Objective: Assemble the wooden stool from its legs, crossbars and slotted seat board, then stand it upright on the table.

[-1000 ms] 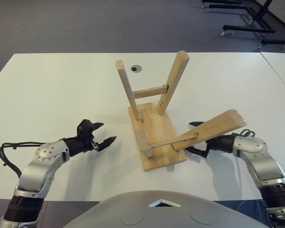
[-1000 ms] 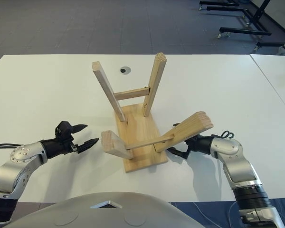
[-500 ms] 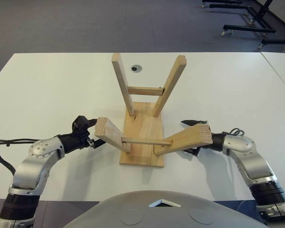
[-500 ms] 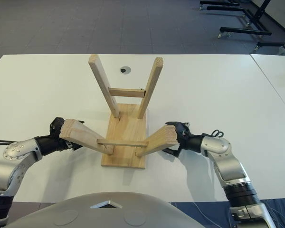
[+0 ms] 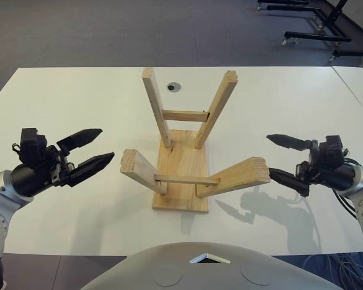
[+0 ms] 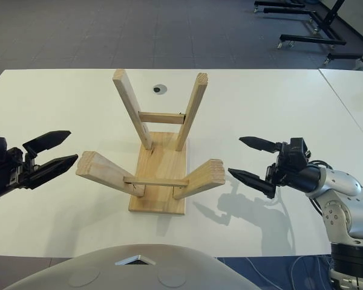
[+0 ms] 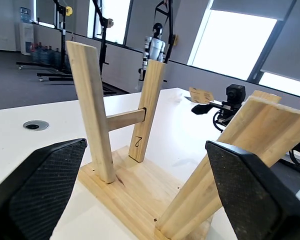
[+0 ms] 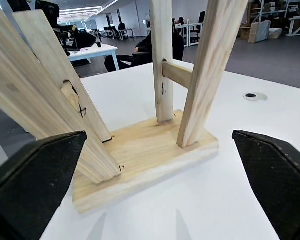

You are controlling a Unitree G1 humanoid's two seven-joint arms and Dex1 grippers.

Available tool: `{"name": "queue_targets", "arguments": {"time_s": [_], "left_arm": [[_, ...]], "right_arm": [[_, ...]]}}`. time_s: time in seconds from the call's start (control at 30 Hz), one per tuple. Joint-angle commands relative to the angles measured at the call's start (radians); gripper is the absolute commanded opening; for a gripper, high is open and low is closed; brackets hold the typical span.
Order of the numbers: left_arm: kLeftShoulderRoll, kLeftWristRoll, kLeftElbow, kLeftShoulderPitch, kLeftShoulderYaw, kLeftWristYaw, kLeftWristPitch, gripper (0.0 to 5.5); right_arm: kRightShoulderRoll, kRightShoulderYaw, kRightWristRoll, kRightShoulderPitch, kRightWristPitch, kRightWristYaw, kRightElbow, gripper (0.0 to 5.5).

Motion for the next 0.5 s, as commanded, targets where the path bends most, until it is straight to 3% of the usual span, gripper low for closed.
{"name": "queue_targets", "arguments": {"time_s": [0.03, 0.5], "left_arm": [[-0.002, -0.013, -0.041, -0.023, -0.049, 0.034, 0.021, 4.35], [0.052, -0.098, -0.025, -0.006, 0.035, -0.001, 0.037, 4.35]], "right_arm": [[-0.001, 0.005, 0.07, -0.025, 0.082, -0.037, -0.088, 5.37], [-0.033, -0.041, 0.138, 0.009, 0.173, -0.001, -0.133, 5.37]]}}
